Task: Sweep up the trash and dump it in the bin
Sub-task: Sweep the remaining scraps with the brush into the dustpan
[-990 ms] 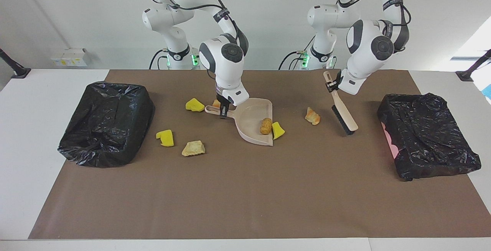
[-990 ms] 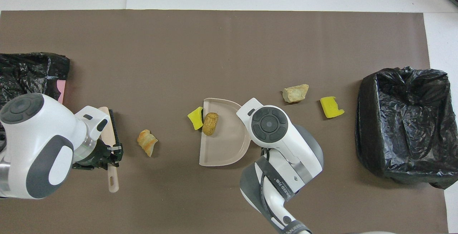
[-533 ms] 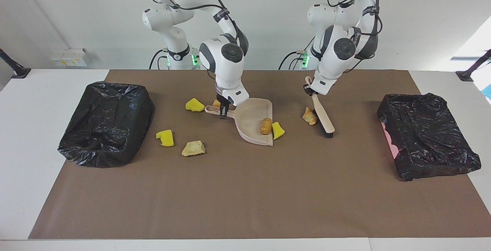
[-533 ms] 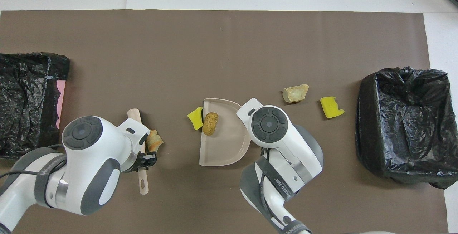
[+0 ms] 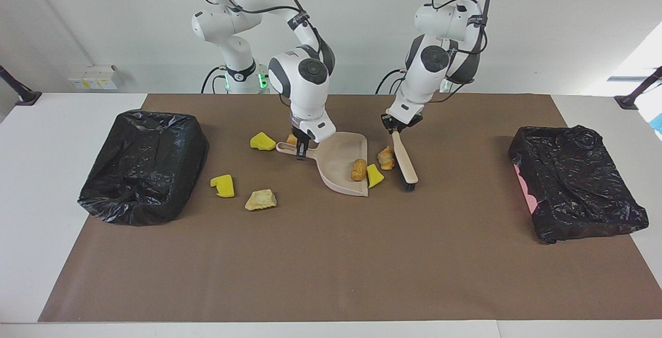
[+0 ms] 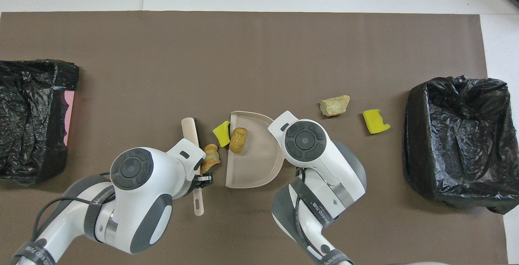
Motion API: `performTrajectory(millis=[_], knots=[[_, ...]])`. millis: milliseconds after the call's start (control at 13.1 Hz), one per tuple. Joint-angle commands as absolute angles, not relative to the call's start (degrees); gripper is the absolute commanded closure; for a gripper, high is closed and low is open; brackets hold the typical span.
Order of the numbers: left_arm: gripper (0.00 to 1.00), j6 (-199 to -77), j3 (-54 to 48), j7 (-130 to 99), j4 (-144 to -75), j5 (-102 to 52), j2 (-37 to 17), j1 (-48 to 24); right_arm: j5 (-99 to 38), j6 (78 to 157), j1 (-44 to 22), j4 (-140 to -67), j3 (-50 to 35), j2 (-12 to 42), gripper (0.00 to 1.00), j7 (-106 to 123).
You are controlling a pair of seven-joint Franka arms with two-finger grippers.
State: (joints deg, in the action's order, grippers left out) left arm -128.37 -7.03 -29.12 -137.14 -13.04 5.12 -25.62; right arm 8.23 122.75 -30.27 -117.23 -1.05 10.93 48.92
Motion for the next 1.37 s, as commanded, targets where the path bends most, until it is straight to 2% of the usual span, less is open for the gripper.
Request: performTrajectory(millis=[0, 762, 1295], knots=[[1.0, -130.4, -6.2, -29.3, -135.1, -14.3, 3.1, -28.9, 9.1, 123.0, -30.1, -117.7, -1.6, 11.8, 1.0, 49.4], [1.0, -127.7, -6.2, -27.2, -130.5, -15.0, 1.9, -36.7, 9.1, 123.1, -30.1, -117.7, -1.6, 11.9, 1.0, 49.4], [1.0, -117.3, -5.4, -27.5, -125.7, -14.1, 2.9, -35.5, 9.1, 123.1, -30.1, -117.6, -1.6, 11.9, 1.0, 49.4]])
